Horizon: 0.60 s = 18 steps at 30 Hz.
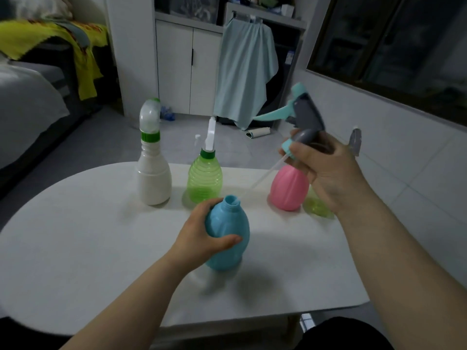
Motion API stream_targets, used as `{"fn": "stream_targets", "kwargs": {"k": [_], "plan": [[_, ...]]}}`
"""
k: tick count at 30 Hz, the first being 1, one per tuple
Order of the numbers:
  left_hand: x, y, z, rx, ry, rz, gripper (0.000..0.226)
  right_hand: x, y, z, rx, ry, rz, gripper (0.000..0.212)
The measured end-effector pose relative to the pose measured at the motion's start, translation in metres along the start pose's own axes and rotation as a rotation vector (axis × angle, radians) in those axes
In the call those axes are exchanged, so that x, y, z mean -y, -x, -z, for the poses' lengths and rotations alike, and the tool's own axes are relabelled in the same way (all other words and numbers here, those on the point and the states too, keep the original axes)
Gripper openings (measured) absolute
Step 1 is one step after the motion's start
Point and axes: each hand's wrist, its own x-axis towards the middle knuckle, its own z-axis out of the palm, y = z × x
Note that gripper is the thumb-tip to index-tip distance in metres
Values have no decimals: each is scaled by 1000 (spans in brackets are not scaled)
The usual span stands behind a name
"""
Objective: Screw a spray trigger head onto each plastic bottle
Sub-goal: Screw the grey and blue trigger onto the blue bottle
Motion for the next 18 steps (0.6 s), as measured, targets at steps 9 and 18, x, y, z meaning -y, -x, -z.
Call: {"fn": "stream_targets", "kwargs": {"k": [9,18], "plan": [[-2,-2,4,27,0,20,53,-47,3,-34,256,426,-77,23],[3,-2,4,43,-15,24,59,-44,9,-35,493,628,-189,25]]}}
